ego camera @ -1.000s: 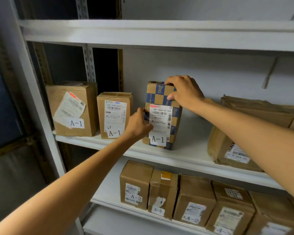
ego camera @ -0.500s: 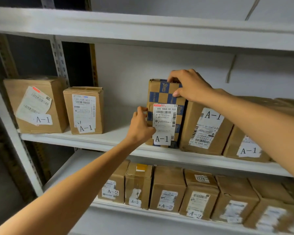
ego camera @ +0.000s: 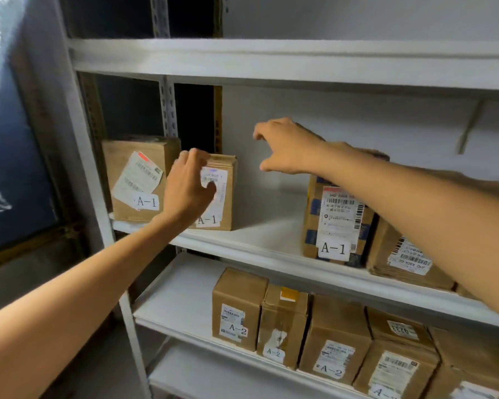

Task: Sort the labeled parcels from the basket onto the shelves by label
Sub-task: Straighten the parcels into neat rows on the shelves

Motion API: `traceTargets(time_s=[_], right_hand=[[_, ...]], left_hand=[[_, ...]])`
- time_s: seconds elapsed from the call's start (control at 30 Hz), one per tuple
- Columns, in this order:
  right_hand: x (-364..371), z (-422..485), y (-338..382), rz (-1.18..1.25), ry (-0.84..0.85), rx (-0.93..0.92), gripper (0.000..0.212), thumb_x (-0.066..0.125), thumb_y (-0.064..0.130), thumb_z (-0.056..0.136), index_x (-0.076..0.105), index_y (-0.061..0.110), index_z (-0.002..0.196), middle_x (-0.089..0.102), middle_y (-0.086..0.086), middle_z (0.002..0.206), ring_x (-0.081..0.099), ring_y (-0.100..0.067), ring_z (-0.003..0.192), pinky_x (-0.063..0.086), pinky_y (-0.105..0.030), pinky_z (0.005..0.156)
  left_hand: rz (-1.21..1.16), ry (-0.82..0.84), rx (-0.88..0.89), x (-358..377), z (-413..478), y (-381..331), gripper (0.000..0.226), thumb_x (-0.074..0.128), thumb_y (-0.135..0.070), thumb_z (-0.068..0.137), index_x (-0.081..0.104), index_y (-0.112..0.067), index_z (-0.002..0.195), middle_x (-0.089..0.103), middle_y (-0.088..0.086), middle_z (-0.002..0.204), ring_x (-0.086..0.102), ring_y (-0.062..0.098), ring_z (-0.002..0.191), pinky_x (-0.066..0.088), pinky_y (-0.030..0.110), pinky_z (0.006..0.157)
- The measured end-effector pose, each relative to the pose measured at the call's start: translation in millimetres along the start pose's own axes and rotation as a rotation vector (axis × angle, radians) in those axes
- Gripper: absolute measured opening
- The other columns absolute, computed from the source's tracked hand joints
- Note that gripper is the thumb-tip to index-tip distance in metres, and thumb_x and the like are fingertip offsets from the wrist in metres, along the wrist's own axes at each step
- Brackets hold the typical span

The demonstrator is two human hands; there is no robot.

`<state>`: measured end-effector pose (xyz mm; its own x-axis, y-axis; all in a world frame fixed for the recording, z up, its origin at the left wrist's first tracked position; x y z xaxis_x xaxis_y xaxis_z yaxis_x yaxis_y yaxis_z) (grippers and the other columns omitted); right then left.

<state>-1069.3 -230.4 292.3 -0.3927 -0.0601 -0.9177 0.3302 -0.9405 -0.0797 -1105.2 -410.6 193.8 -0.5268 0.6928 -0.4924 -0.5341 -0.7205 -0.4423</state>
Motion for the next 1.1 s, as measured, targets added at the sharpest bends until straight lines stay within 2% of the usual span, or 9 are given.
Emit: traceTargets(time_s=[0.1,0.23,0.3,0.37,0.47,0.67,0.83,0.97,1.1], right_hand=[[27,28,28,0.049,0.038,-0.022,0.047,0.073,0.021,0.08,0.053,0.005,0.119,0.056,-0.013,0.116,0.057,-0.033,0.104,0.051,-0.049,0.088],[50,62,51,0.079,0.105,-0.063,0.061,0.077,0.026,0.08,0.048,0.008,0.131,0.054,-0.012,0.126,0.054,-0.029,0.113,0.049,-0.041,0.092],[61,75,56,0.105,0.16,-0.076,0.063,0.076,0.024,0.082,0.047,0.01,0.136,0.055,-0.01,0.132,0.053,-0.027,0.119,0.047,-0.039,0.095],[72,82,59,0.097,0.178,-0.086,0.056,0.074,0.019,0.083,0.052,0.013,0.133,0.058,-0.008,0.126,0.055,-0.025,0.115,0.048,-0.037,0.091],[74,82,57,0.058,0.077,-0.083,0.04,0.066,0.009,0.087,0.059,0.016,0.126,0.058,-0.004,0.119,0.054,-0.022,0.109,0.039,-0.029,0.079],[59,58,33,0.03,0.09,-0.064,0.036,0.064,0.007,0.087,0.063,0.017,0.122,0.062,-0.002,0.115,0.056,-0.019,0.105,0.043,-0.028,0.08],[43,29,-1,-0.033,0.141,0.029,0.041,0.076,0.01,0.078,0.065,0.023,0.115,0.062,-0.004,0.112,0.06,-0.021,0.1,0.055,-0.042,0.083],[32,9,-18,-0.086,0.172,0.056,0.044,0.079,0.014,0.075,0.064,0.026,0.114,0.06,-0.002,0.11,0.06,-0.02,0.098,0.055,-0.042,0.084],[26,-3,-24,-0.093,0.171,0.068,0.044,0.078,0.012,0.076,0.065,0.024,0.117,0.06,-0.003,0.113,0.06,-0.021,0.102,0.053,-0.038,0.083]], left_hand=[[0.087,0.036,-0.123,-10,5,39,0.048,0.074,-0.01,0.076,0.049,-0.01,0.117,0.05,0.005,0.115,0.047,0.018,0.102,0.039,0.027,0.08],[-0.033,0.328,-0.354,-9,-4,73,0.055,0.074,-0.009,0.078,0.045,-0.007,0.125,0.058,0.006,0.11,0.058,0.023,0.103,0.053,0.036,0.087],[-0.12,0.443,-0.376,-4,-6,83,0.062,0.073,-0.007,0.081,0.04,-0.007,0.134,0.061,0.007,0.116,0.06,0.023,0.109,0.05,0.032,0.089],[-0.147,0.522,-0.364,3,-6,90,0.072,0.073,-0.007,0.08,0.033,-0.006,0.14,0.06,0.012,0.125,0.059,0.028,0.114,0.051,0.034,0.094],[-0.166,0.5,-0.337,18,-8,94,0.063,0.077,-0.006,0.076,0.04,-0.007,0.127,0.064,0.012,0.117,0.063,0.028,0.105,0.054,0.043,0.09],[-0.291,0.422,-0.326,41,-18,76,0.054,0.074,-0.004,0.079,0.047,-0.007,0.126,0.063,0.008,0.117,0.062,0.019,0.102,0.049,0.023,0.077],[-0.363,0.449,-0.262,62,-35,32,0.057,0.078,-0.006,0.075,0.048,-0.009,0.124,0.062,0.005,0.117,0.058,0.012,0.093,0.048,0.008,0.058],[-0.417,0.484,-0.263,73,-47,3,0.064,0.079,-0.001,0.071,0.046,-0.007,0.125,0.06,0.008,0.123,0.061,0.021,0.106,0.055,0.025,0.076],[-0.424,0.491,-0.28,79,-53,-11,0.066,0.078,0.0,0.072,0.044,-0.007,0.127,0.058,0.009,0.126,0.06,0.024,0.111,0.055,0.024,0.075]])
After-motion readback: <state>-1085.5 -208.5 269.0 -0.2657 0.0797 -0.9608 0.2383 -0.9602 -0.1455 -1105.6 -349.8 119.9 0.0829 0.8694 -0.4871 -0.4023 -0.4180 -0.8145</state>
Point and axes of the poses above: each hand's wrist, its own z-axis towards the middle knuckle, its own x-axis out of the palm, y = z × x, the point moved 2 cm from there along z, towards the middle knuckle
